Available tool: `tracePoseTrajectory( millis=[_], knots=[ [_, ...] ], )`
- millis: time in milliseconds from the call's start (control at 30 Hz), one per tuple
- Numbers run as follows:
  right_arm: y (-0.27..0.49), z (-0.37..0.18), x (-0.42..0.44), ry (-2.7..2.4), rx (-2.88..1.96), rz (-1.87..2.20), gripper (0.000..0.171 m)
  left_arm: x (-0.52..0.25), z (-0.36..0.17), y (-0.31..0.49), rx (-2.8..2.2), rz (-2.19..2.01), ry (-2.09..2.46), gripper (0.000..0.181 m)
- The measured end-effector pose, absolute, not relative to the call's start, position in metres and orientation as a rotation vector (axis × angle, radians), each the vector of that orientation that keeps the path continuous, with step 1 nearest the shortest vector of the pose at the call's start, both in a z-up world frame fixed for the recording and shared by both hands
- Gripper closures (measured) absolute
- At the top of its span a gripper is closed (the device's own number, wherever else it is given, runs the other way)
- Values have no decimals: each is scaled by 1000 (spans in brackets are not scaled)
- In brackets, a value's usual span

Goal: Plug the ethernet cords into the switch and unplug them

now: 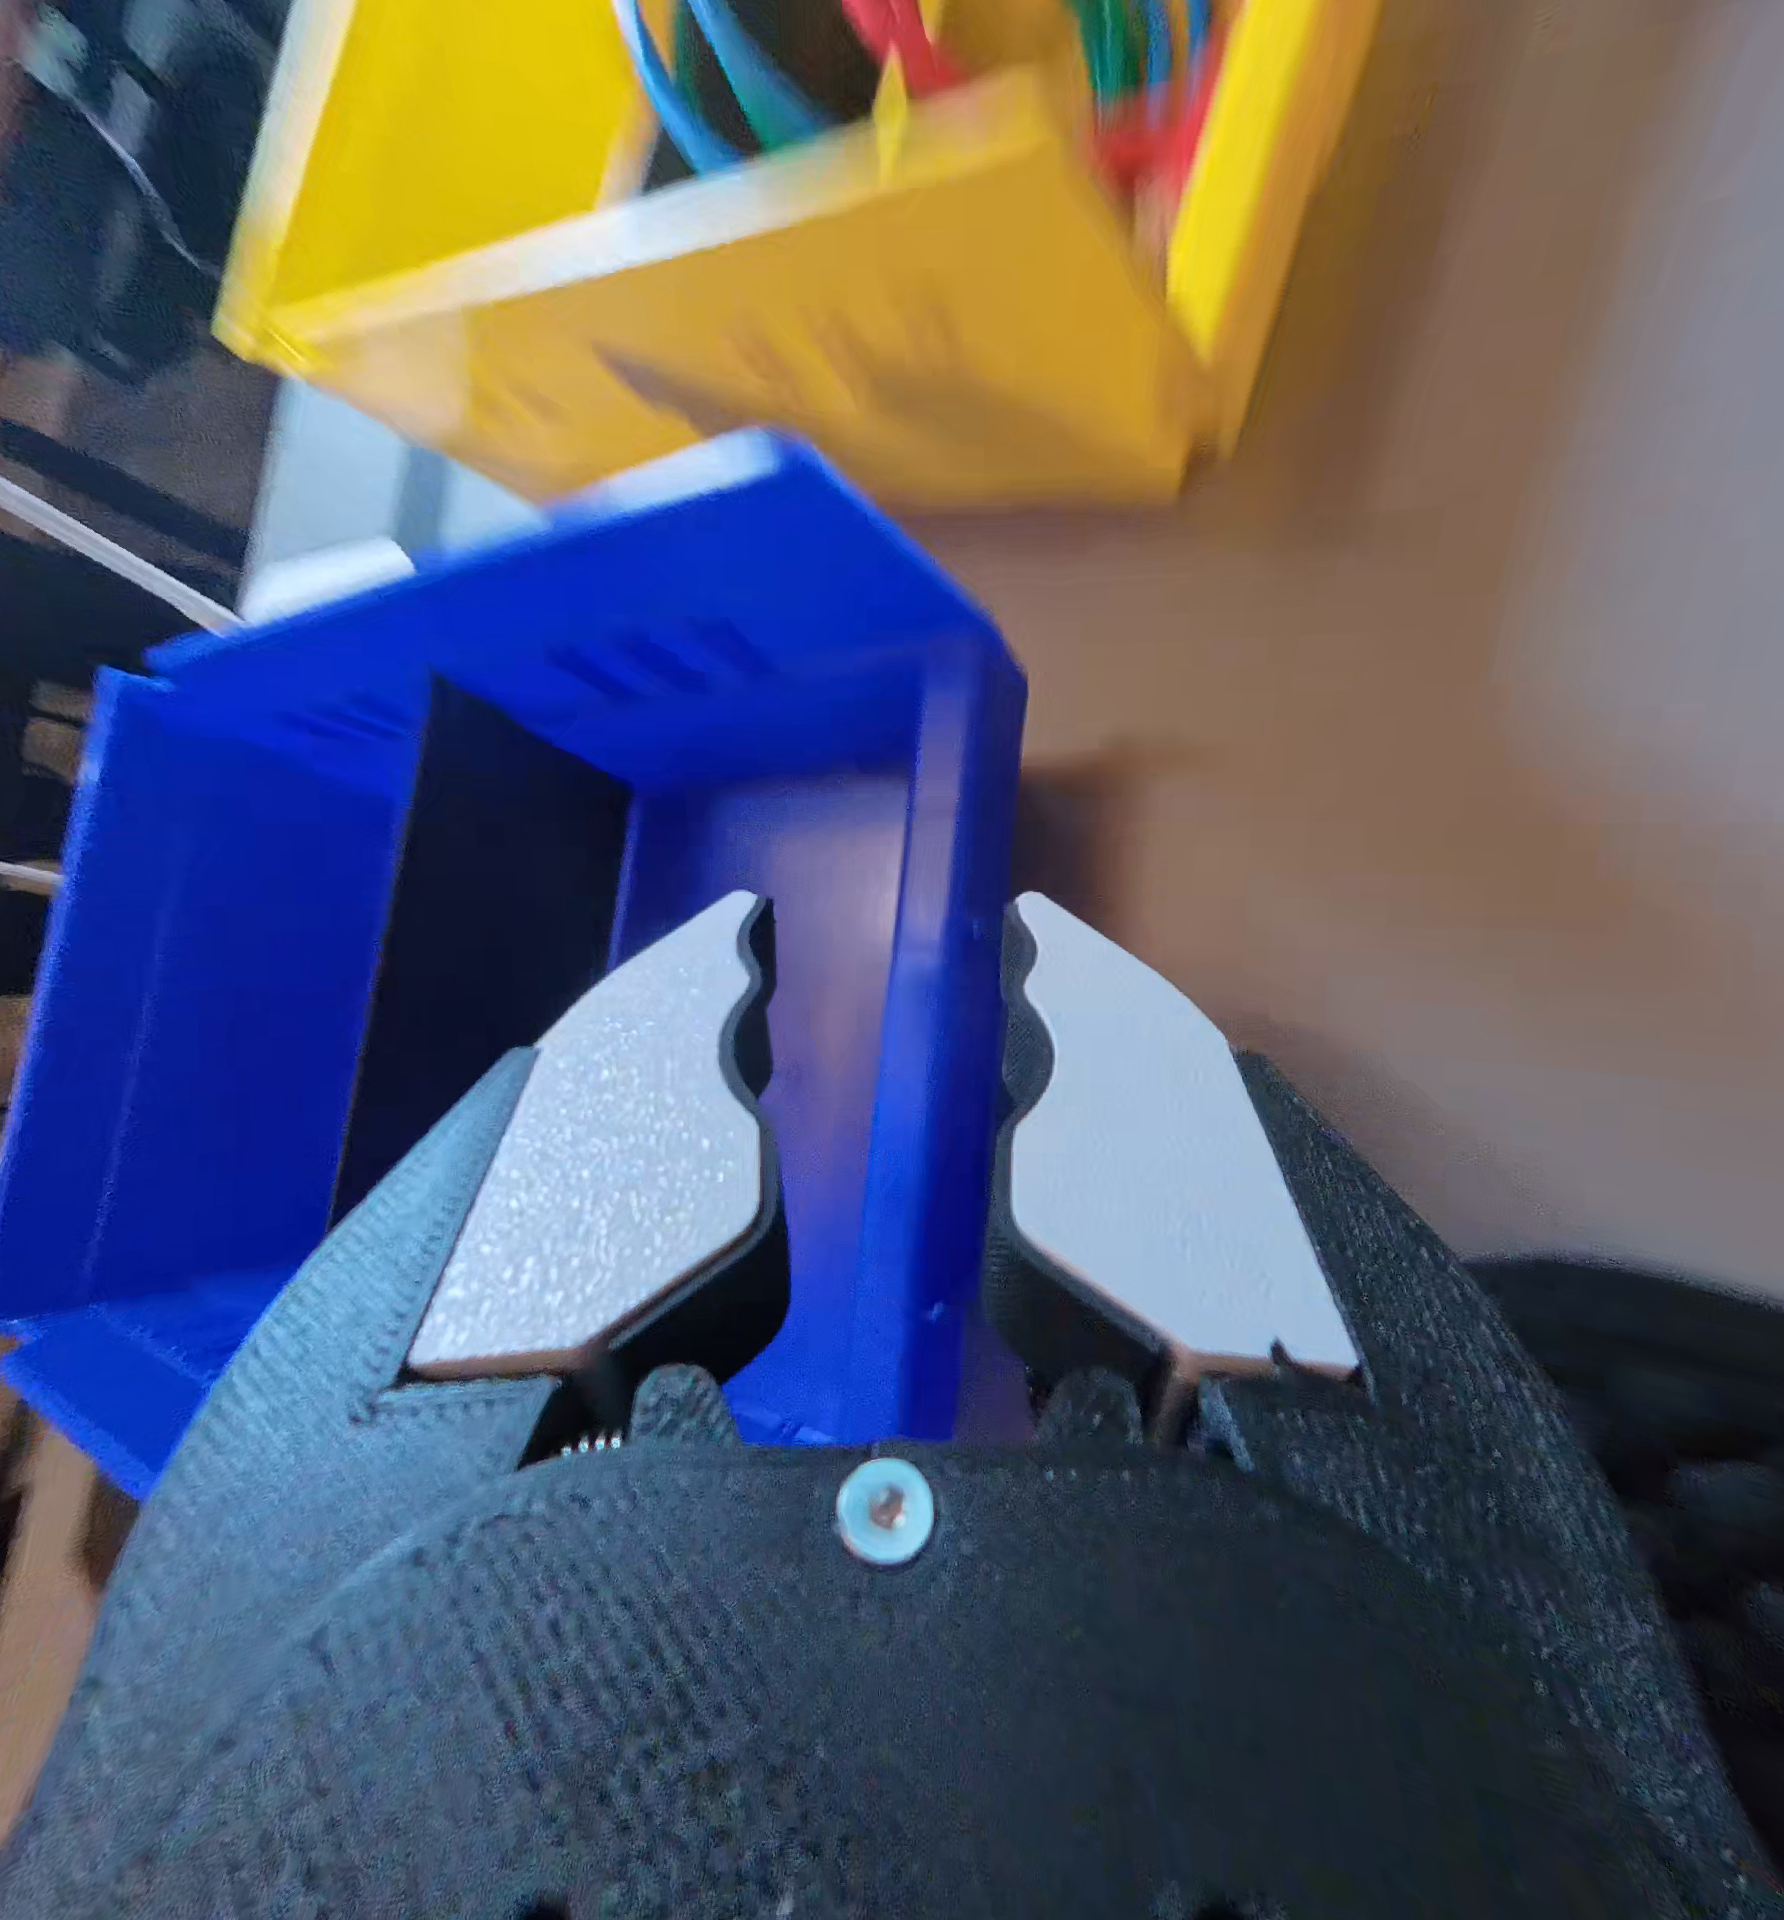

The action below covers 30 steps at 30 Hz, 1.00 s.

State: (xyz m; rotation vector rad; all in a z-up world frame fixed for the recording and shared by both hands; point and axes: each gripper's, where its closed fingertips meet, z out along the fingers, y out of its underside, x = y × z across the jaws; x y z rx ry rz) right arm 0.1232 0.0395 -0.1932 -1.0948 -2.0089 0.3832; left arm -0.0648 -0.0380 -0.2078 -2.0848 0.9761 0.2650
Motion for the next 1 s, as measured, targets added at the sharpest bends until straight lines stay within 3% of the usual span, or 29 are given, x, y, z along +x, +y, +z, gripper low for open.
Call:
tracePoseTrajectory(
  millis=[133, 267, 533, 667, 833, 1000],
  knots=[
    [81, -146, 164, -1500, -1322, 619, 130, -31, -165, -38, -1970, -4, 628, 140],
    [124, -164, 195, -1215, -1557, 682, 118, 6, -199, -32, -2094, -193, 447, 123],
    [150, -202, 183, -1189, -1680, 583, 114, 23, -201, 10, -1986, -35, 284, 125],
    [153, -206, 172, -1184, -1707, 572, 121, 25, -196, 27, -1951, -87, 181, 130],
    [154, -209, 166, -1199, -1715, 516, 136, 32, -198, 48, -1960, -19, 189, 153],
    [156, -202, 176, -1146, -1703, 522, 150, 33, -199, 56, -1968, 127, 232, 158]
  ],
)
